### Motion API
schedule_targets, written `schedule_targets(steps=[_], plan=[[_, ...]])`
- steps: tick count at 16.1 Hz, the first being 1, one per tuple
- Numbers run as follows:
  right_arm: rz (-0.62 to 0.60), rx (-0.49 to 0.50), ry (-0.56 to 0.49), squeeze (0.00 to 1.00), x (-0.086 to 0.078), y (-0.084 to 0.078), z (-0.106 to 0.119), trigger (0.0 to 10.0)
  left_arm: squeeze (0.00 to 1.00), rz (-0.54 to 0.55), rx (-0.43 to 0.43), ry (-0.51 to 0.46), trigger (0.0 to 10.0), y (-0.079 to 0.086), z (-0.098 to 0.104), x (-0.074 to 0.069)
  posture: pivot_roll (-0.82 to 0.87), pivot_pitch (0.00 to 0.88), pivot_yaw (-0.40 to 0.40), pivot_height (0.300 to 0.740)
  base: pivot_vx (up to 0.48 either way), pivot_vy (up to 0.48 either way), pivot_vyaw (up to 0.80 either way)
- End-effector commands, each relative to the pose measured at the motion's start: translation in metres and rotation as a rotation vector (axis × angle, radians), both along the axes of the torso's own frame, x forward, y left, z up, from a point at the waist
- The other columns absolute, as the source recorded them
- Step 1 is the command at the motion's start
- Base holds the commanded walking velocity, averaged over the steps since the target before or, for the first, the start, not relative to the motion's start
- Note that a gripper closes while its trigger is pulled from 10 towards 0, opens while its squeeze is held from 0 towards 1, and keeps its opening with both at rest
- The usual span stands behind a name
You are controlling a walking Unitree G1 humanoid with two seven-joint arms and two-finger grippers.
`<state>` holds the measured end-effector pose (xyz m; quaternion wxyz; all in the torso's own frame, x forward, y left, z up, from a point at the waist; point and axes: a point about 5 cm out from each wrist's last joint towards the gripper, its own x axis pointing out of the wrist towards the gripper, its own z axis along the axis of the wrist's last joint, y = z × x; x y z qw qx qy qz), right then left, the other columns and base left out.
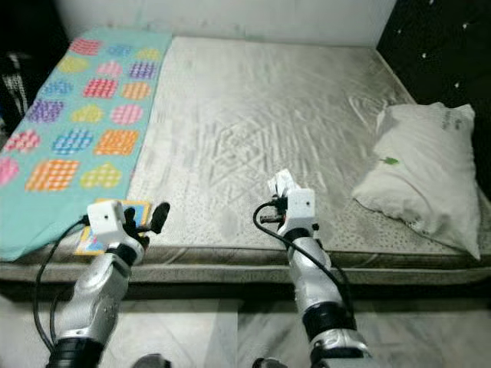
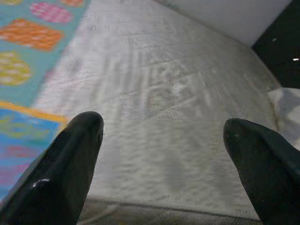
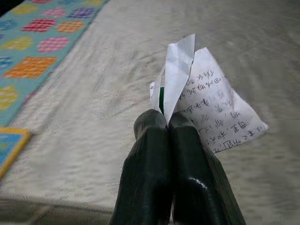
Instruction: Clean up the room
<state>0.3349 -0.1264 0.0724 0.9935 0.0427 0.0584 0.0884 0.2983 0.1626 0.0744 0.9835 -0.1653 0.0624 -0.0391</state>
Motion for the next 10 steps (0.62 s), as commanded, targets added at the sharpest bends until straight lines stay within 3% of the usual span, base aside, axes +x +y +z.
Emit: schedule_targets(steps=[1,7,10], plan=[[0.017,0.007,-0.006,0.00,0.0010,0.0059,0.0024,10.0,0.00,0.015,0.005,0.005,10.0,0.0044,-0.0006,-0.0010,0.06,0.141,-0.057,0.740,0.000,0.285,0.00],[0.018,0.007,-0.001,0.00,0.0010,0.0059,0.0017,10.0,0.00,-0.023,-0.032,-0.043,10.0,0.0015,0.0041,-0.0028,0.06,0.142,-0.057,0.740,0.000,0.000,0.00],[0.021,0.005,0.000,0.00,0.0013,0.0062,0.0017,10.0,0.00,-0.030,-0.037,-0.048,10.0,0.0009,0.0049,-0.0027,0.06,0.138,-0.059,0.740,0.252,0.000,0.00]])
